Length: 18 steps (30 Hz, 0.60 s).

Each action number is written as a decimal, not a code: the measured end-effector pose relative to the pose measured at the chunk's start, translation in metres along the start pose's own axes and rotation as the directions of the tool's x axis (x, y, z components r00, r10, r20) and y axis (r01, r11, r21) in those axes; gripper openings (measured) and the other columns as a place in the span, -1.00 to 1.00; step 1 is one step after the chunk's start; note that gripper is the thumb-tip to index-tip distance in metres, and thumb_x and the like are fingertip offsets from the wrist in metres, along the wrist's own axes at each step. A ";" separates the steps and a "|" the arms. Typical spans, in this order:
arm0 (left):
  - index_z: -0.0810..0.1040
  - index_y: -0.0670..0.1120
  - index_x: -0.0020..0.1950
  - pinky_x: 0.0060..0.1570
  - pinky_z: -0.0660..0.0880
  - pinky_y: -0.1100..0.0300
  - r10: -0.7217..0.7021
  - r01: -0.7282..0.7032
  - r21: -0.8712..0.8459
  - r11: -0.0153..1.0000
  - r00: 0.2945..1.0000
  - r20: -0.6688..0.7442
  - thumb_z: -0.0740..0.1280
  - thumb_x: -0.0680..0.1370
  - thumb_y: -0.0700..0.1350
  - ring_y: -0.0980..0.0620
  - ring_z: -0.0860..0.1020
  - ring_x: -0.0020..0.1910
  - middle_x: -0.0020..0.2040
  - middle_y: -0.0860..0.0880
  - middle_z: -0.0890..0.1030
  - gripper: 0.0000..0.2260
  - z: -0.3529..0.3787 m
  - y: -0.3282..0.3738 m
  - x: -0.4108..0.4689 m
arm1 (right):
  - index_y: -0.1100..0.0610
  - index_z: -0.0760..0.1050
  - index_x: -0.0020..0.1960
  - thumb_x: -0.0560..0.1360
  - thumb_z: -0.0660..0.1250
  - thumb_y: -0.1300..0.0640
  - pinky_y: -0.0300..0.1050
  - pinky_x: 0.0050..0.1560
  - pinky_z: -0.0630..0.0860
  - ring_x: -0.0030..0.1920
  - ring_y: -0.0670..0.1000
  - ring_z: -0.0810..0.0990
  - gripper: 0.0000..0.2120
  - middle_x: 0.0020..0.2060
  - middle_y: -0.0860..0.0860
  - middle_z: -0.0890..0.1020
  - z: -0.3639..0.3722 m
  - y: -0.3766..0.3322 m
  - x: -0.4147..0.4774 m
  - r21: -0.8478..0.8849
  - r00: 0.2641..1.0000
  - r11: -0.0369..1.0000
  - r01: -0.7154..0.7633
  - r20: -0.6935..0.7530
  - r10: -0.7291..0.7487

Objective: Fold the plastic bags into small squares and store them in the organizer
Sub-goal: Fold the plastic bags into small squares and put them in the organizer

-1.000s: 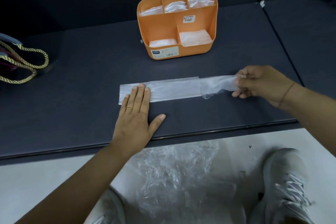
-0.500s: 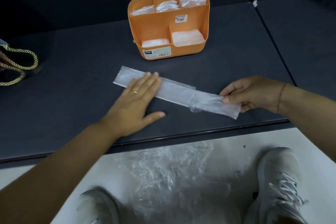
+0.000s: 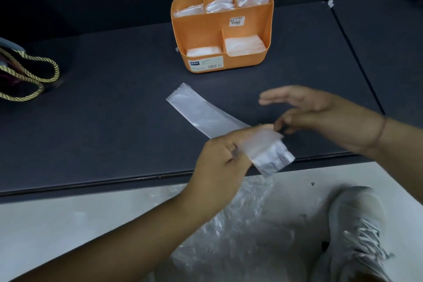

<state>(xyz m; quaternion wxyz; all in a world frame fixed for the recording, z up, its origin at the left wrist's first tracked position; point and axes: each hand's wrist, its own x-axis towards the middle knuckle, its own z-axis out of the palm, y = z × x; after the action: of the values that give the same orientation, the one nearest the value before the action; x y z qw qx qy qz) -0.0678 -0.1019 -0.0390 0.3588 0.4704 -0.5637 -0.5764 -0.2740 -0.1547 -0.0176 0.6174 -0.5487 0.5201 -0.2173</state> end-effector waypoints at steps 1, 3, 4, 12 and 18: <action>0.67 -0.01 0.17 0.14 0.47 0.38 -0.050 0.050 -0.045 0.998 0.999 -0.012 0.31 0.57 -0.34 0.21 0.60 0.14 0.10 0.12 0.68 -0.69 -0.003 0.003 0.004 | 0.01 0.41 0.34 0.50 0.29 0.46 -0.12 0.05 0.55 0.01 0.06 0.62 -0.47 0.25 -0.10 0.57 0.002 0.004 0.006 0.011 0.989 0.999 0.033 0.146 -0.035; 0.65 -0.10 0.21 0.13 0.50 0.28 -0.143 0.140 -0.084 0.987 0.989 -0.034 0.30 0.61 -0.27 0.05 0.63 0.08 0.11 -0.09 0.68 -0.77 -0.011 0.002 0.014 | 0.00 0.36 0.39 0.44 0.34 0.52 0.04 0.22 0.49 0.16 0.21 0.55 -0.35 0.25 -0.09 0.57 0.011 0.010 0.016 0.008 0.941 0.999 0.043 0.335 -0.043; 0.64 -0.15 0.21 0.20 0.50 0.10 -0.188 0.184 -0.104 0.977 0.982 -0.031 0.29 0.63 -0.25 -0.10 0.62 0.11 0.13 -0.18 0.66 -0.79 -0.014 -0.001 0.019 | -0.01 0.38 0.35 0.42 0.35 0.53 0.05 0.24 0.48 0.17 0.22 0.55 -0.36 0.18 -0.09 0.61 0.016 0.013 0.021 -0.006 0.932 0.999 0.041 0.361 -0.036; 0.60 -0.19 0.19 0.05 0.61 0.14 -0.486 0.404 -0.425 0.810 0.868 -0.102 0.24 0.64 -0.13 -0.01 0.66 0.09 0.12 -0.15 0.68 -0.77 -0.043 -0.015 0.043 | 0.14 0.58 -0.03 0.46 0.42 0.34 -0.26 -0.34 0.54 -0.33 -0.07 0.63 -0.84 -0.29 0.05 0.68 0.047 0.028 0.039 -0.084 0.991 0.988 -0.127 -0.043 0.124; 0.62 -0.15 -0.04 -0.07 0.64 0.17 -0.505 0.404 -0.342 0.848 0.813 -0.291 0.32 0.62 -0.11 0.05 0.69 -0.17 -0.13 -0.07 0.70 -0.86 -0.077 -0.027 0.070 | 0.11 0.58 -0.04 0.47 0.42 0.28 -0.29 -0.47 0.46 -0.45 -0.11 0.60 -0.88 -0.32 0.03 0.67 0.057 0.026 0.044 -0.150 0.972 0.971 -0.186 -0.170 0.161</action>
<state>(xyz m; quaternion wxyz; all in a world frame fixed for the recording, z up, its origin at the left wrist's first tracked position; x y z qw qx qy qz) -0.0127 -0.1888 -0.0689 0.3682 0.6402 -0.2734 -0.6163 -0.2156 -0.1585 -0.0668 0.5439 -0.5313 0.6292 -0.1611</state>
